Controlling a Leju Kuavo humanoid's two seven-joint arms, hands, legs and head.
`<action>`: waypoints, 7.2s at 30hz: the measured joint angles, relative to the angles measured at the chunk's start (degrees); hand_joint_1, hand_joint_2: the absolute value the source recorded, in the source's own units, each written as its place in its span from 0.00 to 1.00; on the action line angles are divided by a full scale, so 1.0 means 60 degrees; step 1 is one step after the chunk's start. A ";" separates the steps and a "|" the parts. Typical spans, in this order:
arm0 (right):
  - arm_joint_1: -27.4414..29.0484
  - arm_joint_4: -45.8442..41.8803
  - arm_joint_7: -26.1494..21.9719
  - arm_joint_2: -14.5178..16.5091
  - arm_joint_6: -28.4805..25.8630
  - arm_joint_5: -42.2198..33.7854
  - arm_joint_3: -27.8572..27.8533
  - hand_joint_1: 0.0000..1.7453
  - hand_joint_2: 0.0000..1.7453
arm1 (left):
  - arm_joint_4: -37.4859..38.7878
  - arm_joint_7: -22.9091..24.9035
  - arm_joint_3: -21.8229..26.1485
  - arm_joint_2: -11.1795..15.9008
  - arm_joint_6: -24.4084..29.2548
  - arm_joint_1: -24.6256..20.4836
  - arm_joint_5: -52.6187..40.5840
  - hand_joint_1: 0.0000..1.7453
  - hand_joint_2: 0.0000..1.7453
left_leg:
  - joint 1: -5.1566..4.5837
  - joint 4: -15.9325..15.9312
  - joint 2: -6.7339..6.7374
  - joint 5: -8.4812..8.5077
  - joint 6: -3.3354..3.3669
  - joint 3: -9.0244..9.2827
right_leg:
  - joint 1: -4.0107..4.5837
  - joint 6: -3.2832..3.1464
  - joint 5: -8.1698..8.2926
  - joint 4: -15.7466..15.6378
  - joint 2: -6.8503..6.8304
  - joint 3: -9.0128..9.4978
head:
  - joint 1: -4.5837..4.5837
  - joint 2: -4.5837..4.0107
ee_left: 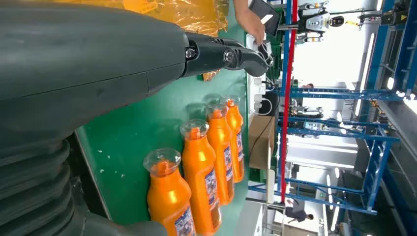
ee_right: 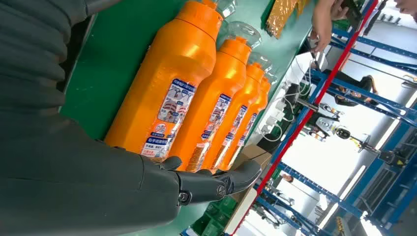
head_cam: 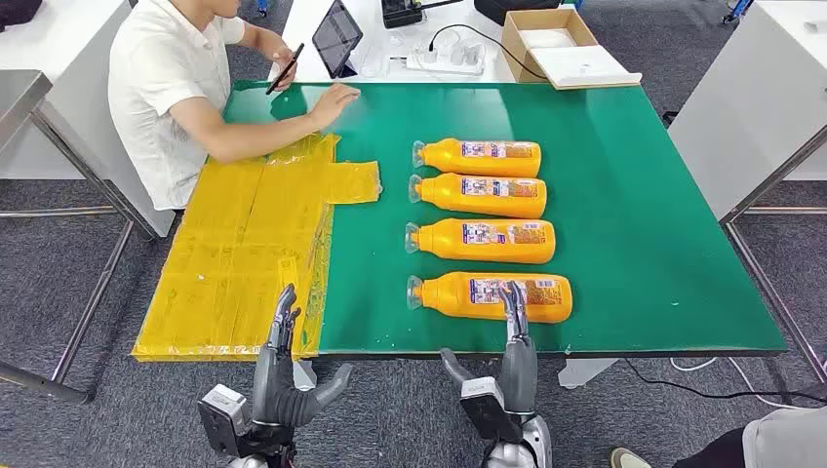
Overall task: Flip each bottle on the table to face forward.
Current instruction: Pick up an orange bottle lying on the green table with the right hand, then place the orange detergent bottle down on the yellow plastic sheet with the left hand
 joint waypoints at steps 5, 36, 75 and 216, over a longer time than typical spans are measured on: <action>-0.0026 -0.0007 0.0089 -0.0128 0.0053 0.0216 -0.0003 0.00 1.00 | 0.0003 -0.0007 -0.0001 0.0000 0.0088 0.0017 -0.0061 0.00 1.00 | 0.0000 0.0000 0.0000 0.0000 0.0000 0.0000 | 0.0000 0.0000 0.0000 -0.0001 0.0000 0.0000 | 0.0001 0.0000; -0.1048 0.0623 0.3034 -0.2738 0.0931 0.5139 -0.0381 0.00 1.00 | 0.0290 -0.0044 -0.0025 -0.0237 -0.0299 0.0024 0.0188 0.00 1.00 | -0.0025 0.0001 0.0000 0.0000 0.0009 -0.0001 | -0.0021 0.0007 0.0005 -0.0003 0.0000 0.0002 | 0.0000 0.0000; -0.2447 0.1477 0.4244 -0.3069 0.1559 0.5996 0.0117 0.00 1.00 | 0.0321 -0.0007 -0.0040 -0.0241 -0.0712 -0.0003 -0.0155 0.00 1.00 | -0.0024 0.0001 -0.0002 0.0002 0.0012 -0.0004 | -0.0019 0.0006 0.0004 -0.0001 -0.0001 0.0002 | 0.0000 0.0000; -0.1303 0.1641 0.2431 -0.0388 0.2500 0.1223 0.3121 1.00 1.00 | -0.0629 0.2809 -0.1901 0.0408 -0.0499 -0.0358 0.2391 0.00 1.00 | -0.0025 0.0001 0.0002 -0.0031 0.0030 0.0035 | -0.0023 0.0042 -0.0036 -0.0005 0.0004 0.0037 | 0.0000 0.0000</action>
